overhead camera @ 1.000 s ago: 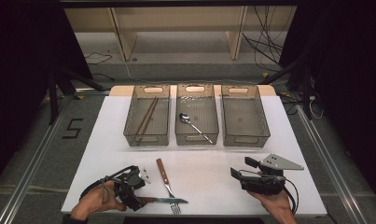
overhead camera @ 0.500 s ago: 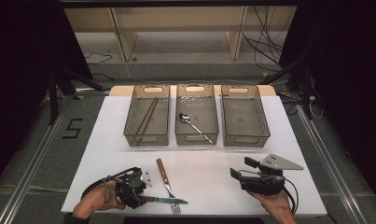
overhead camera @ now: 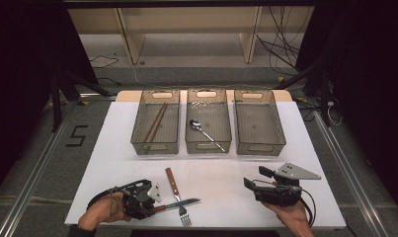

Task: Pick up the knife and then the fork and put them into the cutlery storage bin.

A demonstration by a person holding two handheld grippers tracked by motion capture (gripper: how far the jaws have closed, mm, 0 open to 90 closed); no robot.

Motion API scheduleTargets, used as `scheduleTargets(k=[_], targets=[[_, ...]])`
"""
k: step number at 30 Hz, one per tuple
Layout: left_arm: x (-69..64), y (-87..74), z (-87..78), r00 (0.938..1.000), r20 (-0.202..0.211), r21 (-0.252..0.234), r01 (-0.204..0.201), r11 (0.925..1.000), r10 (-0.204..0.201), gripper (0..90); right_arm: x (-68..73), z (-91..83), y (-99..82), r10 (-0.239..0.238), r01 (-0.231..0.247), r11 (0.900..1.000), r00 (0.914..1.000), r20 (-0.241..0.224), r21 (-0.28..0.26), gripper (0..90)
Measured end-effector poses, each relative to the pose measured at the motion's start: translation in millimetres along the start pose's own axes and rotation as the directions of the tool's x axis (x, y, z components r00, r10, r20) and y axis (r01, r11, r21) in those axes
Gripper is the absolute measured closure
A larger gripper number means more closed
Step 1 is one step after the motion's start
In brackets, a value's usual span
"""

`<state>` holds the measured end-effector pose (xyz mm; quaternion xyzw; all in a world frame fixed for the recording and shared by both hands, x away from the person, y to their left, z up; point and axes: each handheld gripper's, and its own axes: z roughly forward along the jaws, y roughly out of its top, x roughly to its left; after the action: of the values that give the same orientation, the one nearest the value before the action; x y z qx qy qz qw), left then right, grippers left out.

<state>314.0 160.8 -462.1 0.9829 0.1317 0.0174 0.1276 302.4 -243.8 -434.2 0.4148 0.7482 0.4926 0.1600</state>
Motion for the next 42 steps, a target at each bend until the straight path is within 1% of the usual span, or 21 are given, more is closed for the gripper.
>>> scheduleTargets(k=[5,9,10,14,16,19,20,21,23,24,25,26,29,31,32,34,35,37,39,41,42], targets=[[1.3,0.2,-0.3,1.0000,-0.005,-0.012,0.003,0.9999,-0.003,75.5,0.1,-0.2,0.0,0.003,-0.003,1.0000,1.0000,-0.001,0.000,28.4],[3.0,0.2,-0.8,0.9992,-0.019,-0.044,0.033,0.9985,-0.034,75.7,-0.2,-0.2,0.0,0.003,-0.003,1.0000,1.0000,0.000,-0.001,28.4],[2.9,0.4,-0.8,0.9983,-0.023,-0.059,0.051,0.9969,-0.053,75.7,-0.1,-0.2,0.1,0.002,-0.002,1.0000,1.0000,0.000,-0.001,28.5],[4.3,2.3,-7.3,0.9971,-0.032,-0.086,0.066,0.9942,-0.069,75.8,-0.1,-0.1,0.0,0.004,-0.004,1.0000,1.0000,-0.001,-0.002,28.5],[4.9,3.4,-10.8,0.9944,-0.040,-0.119,0.093,0.9886,-0.098,75.8,-0.1,0.1,0.0,0.004,-0.004,1.0000,1.0000,-0.002,-0.002,28.4],[6.7,5.5,-14.9,0.9886,-0.065,-0.147,0.125,0.9812,-0.136,75.9,0.0,0.1,0.0,0.005,-0.005,1.0000,1.0000,-0.003,-0.002,28.4],[7.8,6.5,-16.6,0.9868,-0.069,-0.163,0.134,0.9776,-0.146,75.9,0.1,0.2,-0.1,0.007,-0.007,1.0000,1.0000,-0.002,-0.002,28.5],[8.7,7.6,-18.1,0.9840,-0.059,-0.178,0.155,0.9716,-0.168,75.9,0.0,0.3,-0.1,0.006,-0.006,1.0000,1.0000,-0.002,-0.003,28.5],[10.0,10.5,-21.2,0.9808,-0.068,-0.199,0.166,0.9659,-0.183,75.9,0.2,0.4,0.0,0.007,-0.007,1.0000,1.0000,-0.002,-0.004,28.5],[10.6,12.0,-22.1,0.9781,-0.066,-0.212,0.180,0.9607,-0.198,75.9,0.2,0.5,0.0,0.007,-0.007,1.0000,1.0000,-0.002,-0.003,28.4],[11.2,13.5,-23.7,0.9774,-0.071,-0.216,0.180,0.9597,-0.199,75.9,0.2,0.6,0.0,0.006,-0.006,1.0000,1.0000,-0.001,-0.003,28.4],[12.0,15.1,-24.7,0.9742,-0.074,-0.229,0.192,0.9543,-0.214,75.9,0.2,0.7,-0.1,0.006,-0.006,1.0000,1.0000,-0.001,-0.003,28.4],[15.9,19.7,-27.8,0.9697,-0.075,-0.244,0.208,0.9472,-0.233,75.9,0.0,0.7,-0.2,0.007,-0.007,1.0000,1.0000,-0.002,-0.003,28.4],[19.7,22.8,-28.8,0.9638,-0.073,-0.264,0.229,0.9370,-0.256,75.9,-0.1,0.7,-0.3,0.008,-0.008,1.0000,1.0000,-0.001,-0.002,28.4],[22.4,24.5,-29.6,0.9626,-0.073,-0.271,0.233,0.9341,-0.261,75.9,0.0,0.6,-0.3,0.009,-0.009,1.0000,1.0000,-0.001,-0.002,28.4],[26.7,28.9,-31.6,0.9538,-0.076,-0.303,0.256,0.9181,-0.291,75.9,0.1,0.5,-0.1,0.011,-0.011,0.9999,0.9999,0.000,-0.002,28.4],[29.1,31.3,-33.2,0.9521,-0.070,-0.315,0.262,0.9123,-0.297,75.9,0.2,0.4,0.0,0.011,-0.011,0.9999,0.9999,0.000,-0.003,28.4],[33.7,36.9,-36.0,0.9447,-0.063,-0.350,0.281,0.8937,-0.322,75.9,0.3,0.5,0.1,0.010,-0.010,0.9999,0.9999,-0.001,-0.003,28.4],[38.7,42.8,-38.3,0.9415,-0.058,-0.376,0.287,0.8809,-0.332,75.9,0.3,0.7,0.0,0.010,-0.010,0.9999,1.0000,-0.001,-0.003,28.4],[43.7,49.4,-39.7,0.9351,-0.048,-0.398,0.304,0.8654,-0.351,75.9,0.3,0.7,0.0,0.011,-0.011,0.9999,0.9999,-0.002,-0.004,28.4],[46.6,52.7,-40.2,0.9342,-0.049,-0.408,0.304,0.8607,-0.353,75.9,0.3,0.7,-0.1,0.011,-0.011,0.9999,0.9999,-0.002,-0.004,28.4]])
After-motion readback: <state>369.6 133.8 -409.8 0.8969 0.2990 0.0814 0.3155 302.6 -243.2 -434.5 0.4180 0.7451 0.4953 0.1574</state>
